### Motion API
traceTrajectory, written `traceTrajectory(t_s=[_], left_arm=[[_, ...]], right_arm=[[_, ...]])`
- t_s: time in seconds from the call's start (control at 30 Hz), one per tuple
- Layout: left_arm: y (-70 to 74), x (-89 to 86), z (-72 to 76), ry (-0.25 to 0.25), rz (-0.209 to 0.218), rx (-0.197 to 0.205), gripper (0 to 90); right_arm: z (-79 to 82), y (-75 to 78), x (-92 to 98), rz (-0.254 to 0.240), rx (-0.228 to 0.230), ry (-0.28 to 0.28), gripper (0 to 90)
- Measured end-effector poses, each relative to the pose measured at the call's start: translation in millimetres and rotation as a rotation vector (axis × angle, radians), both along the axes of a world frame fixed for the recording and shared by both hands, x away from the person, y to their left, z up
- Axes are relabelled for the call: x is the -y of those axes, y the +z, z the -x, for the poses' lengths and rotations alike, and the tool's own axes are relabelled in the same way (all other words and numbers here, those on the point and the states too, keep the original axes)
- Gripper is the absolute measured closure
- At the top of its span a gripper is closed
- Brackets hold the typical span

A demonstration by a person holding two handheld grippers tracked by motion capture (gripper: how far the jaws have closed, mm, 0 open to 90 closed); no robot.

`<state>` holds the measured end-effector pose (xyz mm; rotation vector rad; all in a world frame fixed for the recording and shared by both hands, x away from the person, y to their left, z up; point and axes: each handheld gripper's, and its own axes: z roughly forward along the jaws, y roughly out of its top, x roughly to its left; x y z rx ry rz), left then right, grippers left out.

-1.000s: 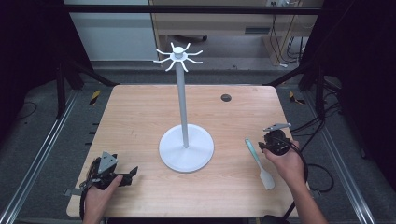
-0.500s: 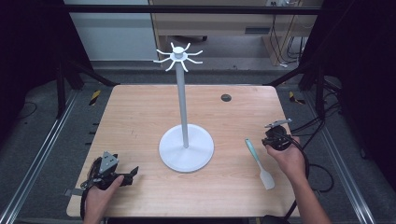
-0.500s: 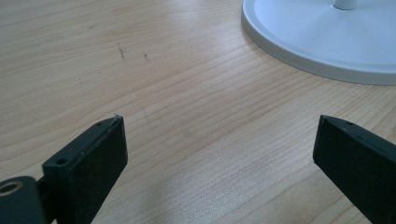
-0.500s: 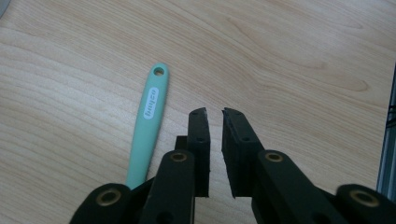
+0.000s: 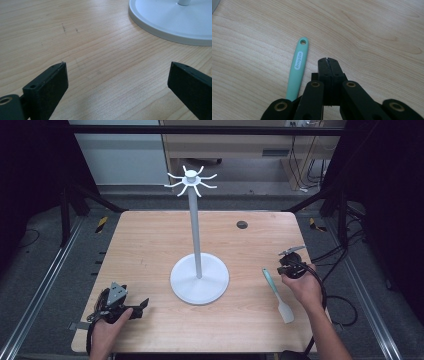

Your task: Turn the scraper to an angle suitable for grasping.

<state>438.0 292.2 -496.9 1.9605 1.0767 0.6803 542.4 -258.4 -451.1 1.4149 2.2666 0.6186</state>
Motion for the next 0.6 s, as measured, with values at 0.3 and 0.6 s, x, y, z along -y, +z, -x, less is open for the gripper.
traceTrajectory(t_s=[0.3, 0.6], left_arm=[[0.1, 0.5, -0.4, -0.004, -0.002, 0.000, 2.5], [0.1, 0.5, -0.5, -0.005, -0.002, -0.001, 2.5]], right_arm=[[-3.1, -0.6, -5.9, -0.005, -0.007, 0.011, 90.0], [-6.8, -1.7, -13.9, 0.002, -0.014, 0.023, 90.0]])
